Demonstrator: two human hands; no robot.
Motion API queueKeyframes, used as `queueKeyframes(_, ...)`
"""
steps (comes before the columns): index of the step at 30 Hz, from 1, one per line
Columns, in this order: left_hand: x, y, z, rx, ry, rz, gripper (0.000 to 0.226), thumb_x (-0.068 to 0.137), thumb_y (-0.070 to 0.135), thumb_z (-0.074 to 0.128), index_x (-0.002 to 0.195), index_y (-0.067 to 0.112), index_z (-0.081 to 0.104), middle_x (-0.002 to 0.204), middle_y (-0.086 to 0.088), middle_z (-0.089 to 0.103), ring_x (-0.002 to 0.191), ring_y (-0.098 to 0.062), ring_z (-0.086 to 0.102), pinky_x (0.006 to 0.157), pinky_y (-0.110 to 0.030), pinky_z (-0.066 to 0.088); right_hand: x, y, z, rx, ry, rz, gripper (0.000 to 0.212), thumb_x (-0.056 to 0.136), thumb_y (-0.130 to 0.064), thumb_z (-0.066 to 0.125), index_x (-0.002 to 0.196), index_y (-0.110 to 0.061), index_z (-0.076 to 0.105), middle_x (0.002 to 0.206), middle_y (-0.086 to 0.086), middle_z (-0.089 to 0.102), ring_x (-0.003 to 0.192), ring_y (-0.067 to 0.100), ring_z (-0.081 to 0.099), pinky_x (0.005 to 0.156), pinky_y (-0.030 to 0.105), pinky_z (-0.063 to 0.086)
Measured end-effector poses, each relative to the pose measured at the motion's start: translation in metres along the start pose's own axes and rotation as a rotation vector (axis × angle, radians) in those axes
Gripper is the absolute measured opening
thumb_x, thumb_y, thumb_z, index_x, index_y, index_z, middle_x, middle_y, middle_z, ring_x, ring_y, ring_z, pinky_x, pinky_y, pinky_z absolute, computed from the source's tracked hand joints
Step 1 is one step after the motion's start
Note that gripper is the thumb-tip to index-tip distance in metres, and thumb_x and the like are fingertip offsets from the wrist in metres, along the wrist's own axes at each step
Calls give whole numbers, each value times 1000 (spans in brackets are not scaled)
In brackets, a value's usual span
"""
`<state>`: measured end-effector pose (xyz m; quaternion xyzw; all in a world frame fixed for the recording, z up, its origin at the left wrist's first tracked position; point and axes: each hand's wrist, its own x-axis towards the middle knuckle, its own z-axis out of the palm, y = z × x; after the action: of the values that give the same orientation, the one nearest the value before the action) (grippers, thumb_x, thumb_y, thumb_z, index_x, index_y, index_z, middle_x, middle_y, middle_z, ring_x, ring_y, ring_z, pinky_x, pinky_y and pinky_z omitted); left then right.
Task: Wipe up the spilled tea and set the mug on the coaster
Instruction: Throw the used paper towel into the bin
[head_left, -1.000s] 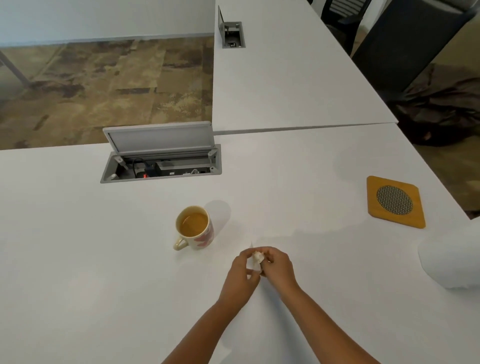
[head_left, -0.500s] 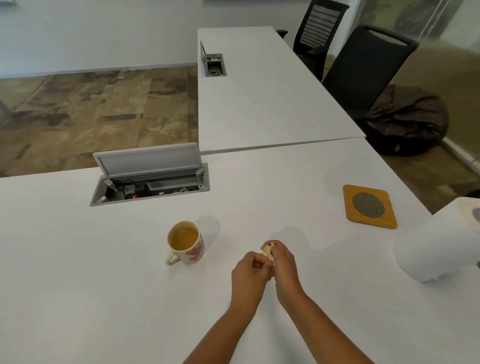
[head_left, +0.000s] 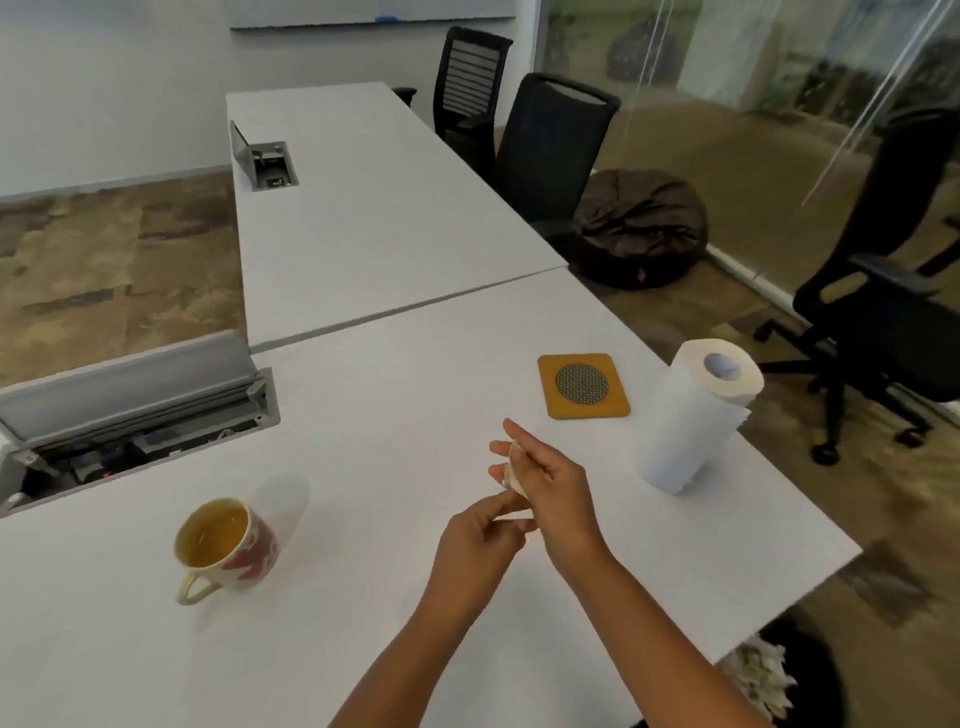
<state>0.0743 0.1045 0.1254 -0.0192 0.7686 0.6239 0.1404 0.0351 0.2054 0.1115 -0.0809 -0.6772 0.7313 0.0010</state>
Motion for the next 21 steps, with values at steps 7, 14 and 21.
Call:
queueKeyframes(7, 2, 27, 57, 172, 31, 156, 21, 91, 12, 50, 101, 28, 58, 107, 12, 61, 88, -5, 64, 66, 1, 43, -3, -21, -74, -129, 278, -132, 30, 94, -22, 44, 81, -24, 71, 70, -9, 62, 68, 10, 57, 51, 9, 44)
queueKeyframes(14, 0, 51, 116, 142, -73, 257, 14, 90, 11, 53, 90, 26, 54, 103, 1, 63, 89, -10, 63, 70, -8, 47, -29, -33, -117, -114, 557, -204, 44, 77, -54, 41, 50, -19, 46, 46, -5, 49, 45, 2, 54, 50, 8, 44)
queueKeyframes(21, -28, 60, 180, -27, -347, 391, 39, 98, 14, 36, 113, 48, 47, 114, 34, 55, 110, 7, 55, 90, -9, 45, -61, -36, -187, -148, 768, -330, 48, 95, -42, 38, 48, -32, 46, 45, -12, 50, 46, -1, 49, 48, 10, 40)
